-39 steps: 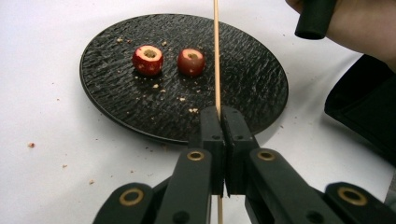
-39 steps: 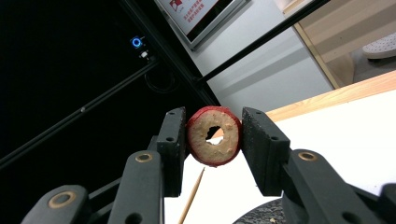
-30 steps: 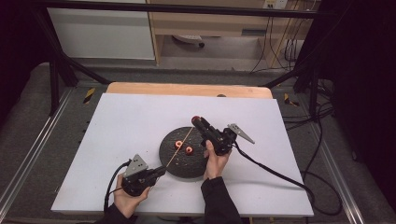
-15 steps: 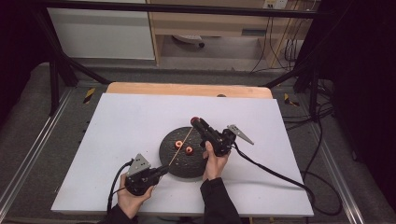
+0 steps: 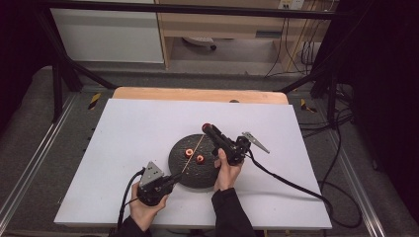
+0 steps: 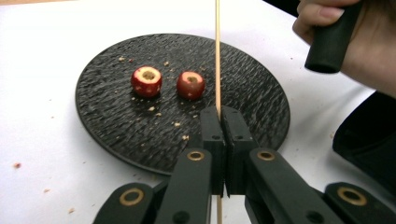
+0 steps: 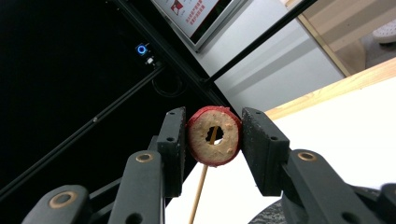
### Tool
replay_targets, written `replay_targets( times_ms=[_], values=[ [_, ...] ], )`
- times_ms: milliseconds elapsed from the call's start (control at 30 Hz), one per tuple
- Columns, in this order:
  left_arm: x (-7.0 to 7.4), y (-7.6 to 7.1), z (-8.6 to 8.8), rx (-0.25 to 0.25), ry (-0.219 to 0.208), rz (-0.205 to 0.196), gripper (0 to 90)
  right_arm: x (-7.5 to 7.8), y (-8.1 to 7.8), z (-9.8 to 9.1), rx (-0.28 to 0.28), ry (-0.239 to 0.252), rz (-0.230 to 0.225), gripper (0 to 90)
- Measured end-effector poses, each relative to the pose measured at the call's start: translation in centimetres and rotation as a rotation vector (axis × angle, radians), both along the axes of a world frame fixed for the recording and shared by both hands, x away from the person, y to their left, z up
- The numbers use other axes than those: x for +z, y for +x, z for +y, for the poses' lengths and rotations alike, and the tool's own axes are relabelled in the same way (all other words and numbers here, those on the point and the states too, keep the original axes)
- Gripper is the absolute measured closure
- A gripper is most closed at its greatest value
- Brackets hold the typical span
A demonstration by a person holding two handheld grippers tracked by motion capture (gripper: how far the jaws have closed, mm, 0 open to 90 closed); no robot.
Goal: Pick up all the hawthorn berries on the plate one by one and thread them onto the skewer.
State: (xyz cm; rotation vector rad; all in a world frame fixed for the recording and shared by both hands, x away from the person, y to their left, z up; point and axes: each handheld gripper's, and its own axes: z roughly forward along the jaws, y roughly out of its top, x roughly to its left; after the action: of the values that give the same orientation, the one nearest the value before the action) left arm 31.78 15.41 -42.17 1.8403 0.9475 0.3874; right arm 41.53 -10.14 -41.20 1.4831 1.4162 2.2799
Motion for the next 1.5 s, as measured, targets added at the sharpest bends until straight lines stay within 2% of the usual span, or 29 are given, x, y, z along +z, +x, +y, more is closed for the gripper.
replay_targets(
  times_ms=[133,267,467,733,867,1067,1233,1367,1500],
  values=[
    [0.0,0.2,-0.4,0.001,0.004,0.006,88.5,0.0,-0.1,-0.1,-0.007,-0.001,-0.003,62.0],
    [0.1,0.1,-0.4,0.009,0.014,-0.011,88.6,0.3,-0.1,-0.2,-0.005,0.01,0.015,62.1],
    [0.4,-0.3,-0.4,0.024,0.004,-0.014,88.6,0.3,-0.1,-0.2,-0.005,0.031,0.034,62.3],
    [0.5,-0.6,-0.7,0.039,-0.008,-0.005,88.6,-0.1,-0.2,0.1,-0.019,0.057,0.02,62.4],
    [0.3,-0.8,-0.6,0.036,0.001,0.004,88.6,-0.1,-0.1,0.1,-0.035,0.067,0.014,62.5],
    [0.3,-0.6,-0.8,0.049,-0.016,0.009,88.5,-0.1,-0.1,0.1,-0.018,0.064,0.027,62.4],
    [0.1,-0.4,-1.2,0.048,-0.026,0.029,88.5,-0.1,-0.3,0.1,-0.028,0.062,0.025,62.4],
    [0.3,-0.6,-1.0,0.053,-0.025,0.013,88.6,0.2,-0.3,-0.1,-0.019,0.058,0.033,62.5],
    [0.0,-0.9,-0.8,0.061,-0.03,0.031,88.5,0.2,-0.1,0.0,-0.038,0.068,0.028,62.5]
  ],
)
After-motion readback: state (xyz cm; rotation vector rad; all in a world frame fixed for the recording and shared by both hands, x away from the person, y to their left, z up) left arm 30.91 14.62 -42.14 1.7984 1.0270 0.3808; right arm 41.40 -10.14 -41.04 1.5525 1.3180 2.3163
